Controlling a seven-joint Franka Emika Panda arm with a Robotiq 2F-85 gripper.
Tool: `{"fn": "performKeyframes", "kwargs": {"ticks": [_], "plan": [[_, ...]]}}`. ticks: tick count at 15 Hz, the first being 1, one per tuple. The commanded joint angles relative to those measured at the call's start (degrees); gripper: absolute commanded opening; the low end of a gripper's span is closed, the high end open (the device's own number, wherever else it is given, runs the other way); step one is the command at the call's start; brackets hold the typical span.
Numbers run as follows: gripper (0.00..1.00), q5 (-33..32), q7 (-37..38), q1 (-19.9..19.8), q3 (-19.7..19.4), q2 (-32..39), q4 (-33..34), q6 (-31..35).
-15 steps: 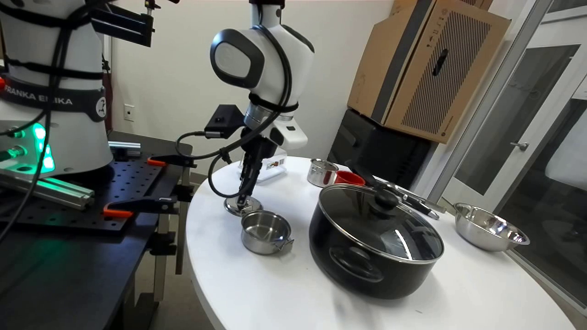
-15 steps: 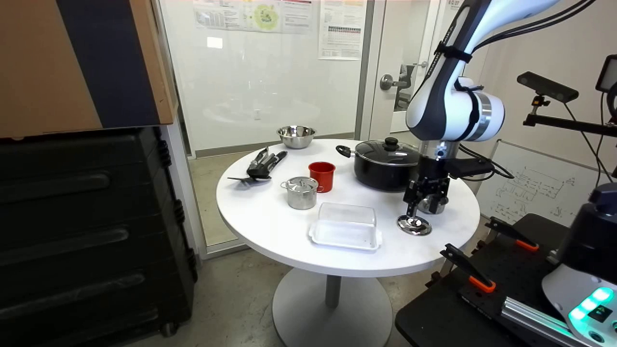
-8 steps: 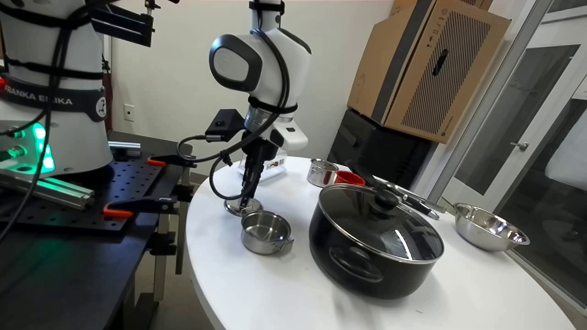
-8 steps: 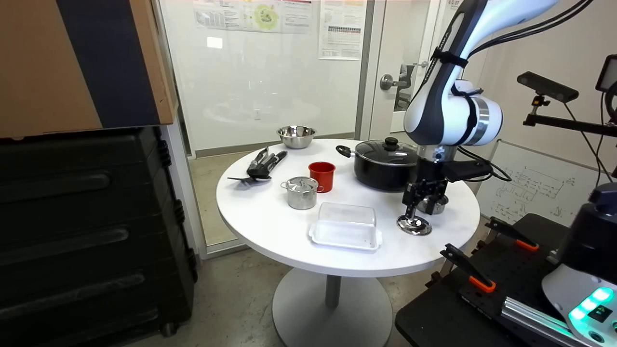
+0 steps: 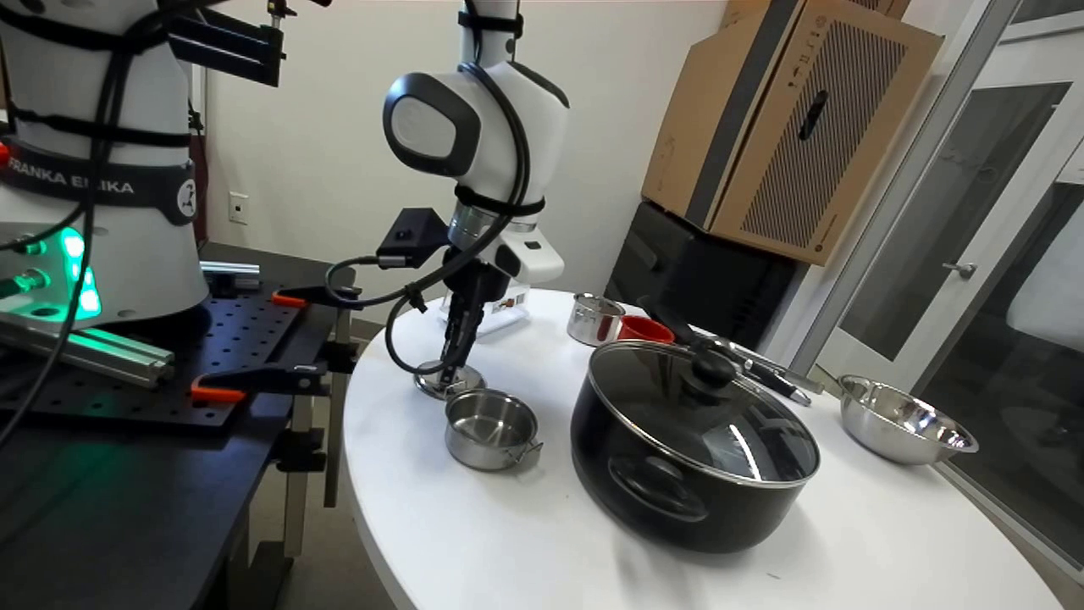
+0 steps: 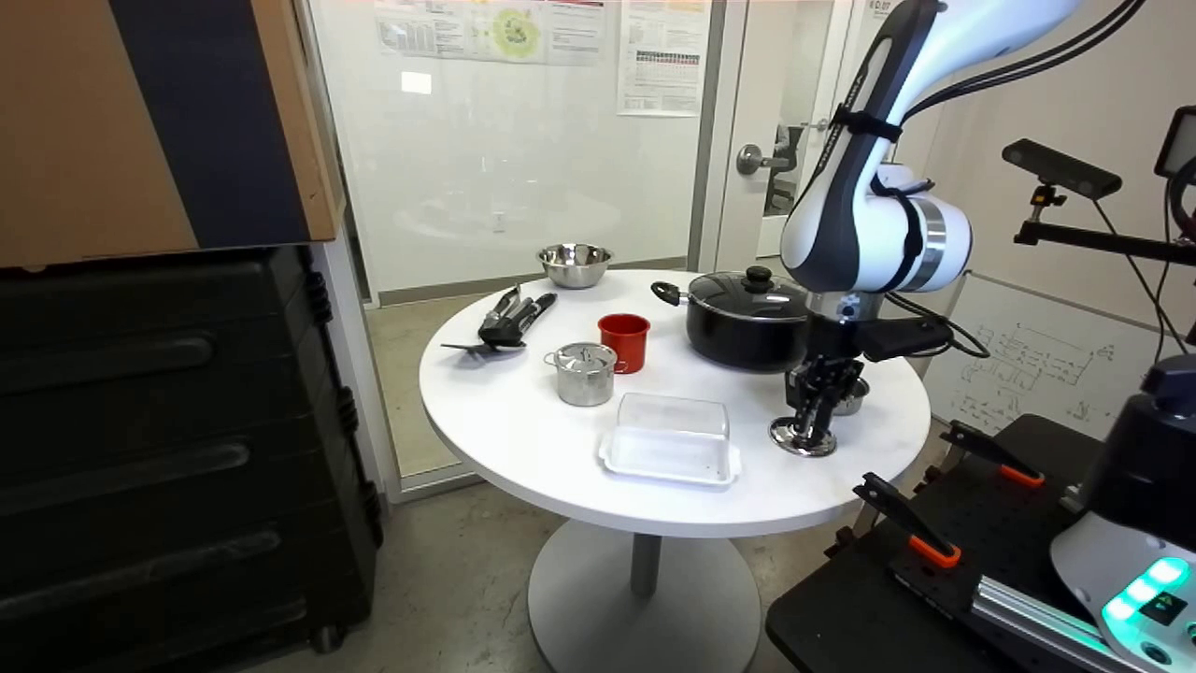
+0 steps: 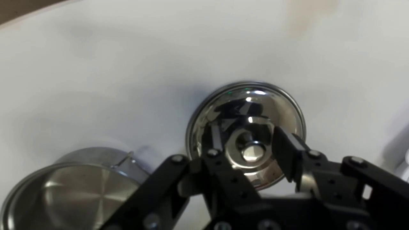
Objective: Pick the lid on the table and put it on the uncovered pot
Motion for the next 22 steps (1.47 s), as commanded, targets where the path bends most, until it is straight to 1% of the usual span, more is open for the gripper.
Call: {"fn": "performKeyframes", "kwargs": {"ticks": [1, 2, 3, 4, 5, 9, 12, 14, 16, 18, 19, 21, 22], "plan": [[0.16, 1.44, 0.05, -0.45, 1.20, 1.06, 0.21, 2.12], [0.07, 1.45, 0.00, -0.52, 1.27, 0.93, 0.18, 2.26], [0.02, 1.47, -0.03, -0.58, 1.38, 0.77, 0.23, 2.28], [0.00, 1.46, -0.10, -0.66, 1.46, 0.83, 0.20, 2.28], [0.05, 1.42, -0.18, -0.73, 1.56, 0.76, 0.18, 2.32], [0.05, 1.67, -0.98, -1.10, 2.12, -0.13, 0.15, 1.64], [0.05, 3.60, -3.32, -2.30, 3.49, -3.60, 0.42, -0.46], [0.05, 4.36, -4.25, -3.27, 4.44, -8.17, -1.85, -1.05], [0.05, 5.92, -7.08, -3.10, 3.21, -9.42, 0.55, -3.65], [0.05, 7.93, -9.38, -4.38, 3.69, -15.06, -1.95, -5.70], [0.05, 8.69, -10.60, -4.18, 2.53, -14.64, -0.08, -6.97], [0.05, 8.06, -10.89, -5.00, 0.99, -16.35, 0.22, -9.07], [0.05, 7.11, -10.04, -5.67, 0.29, -17.96, -1.05, -9.65]]}}
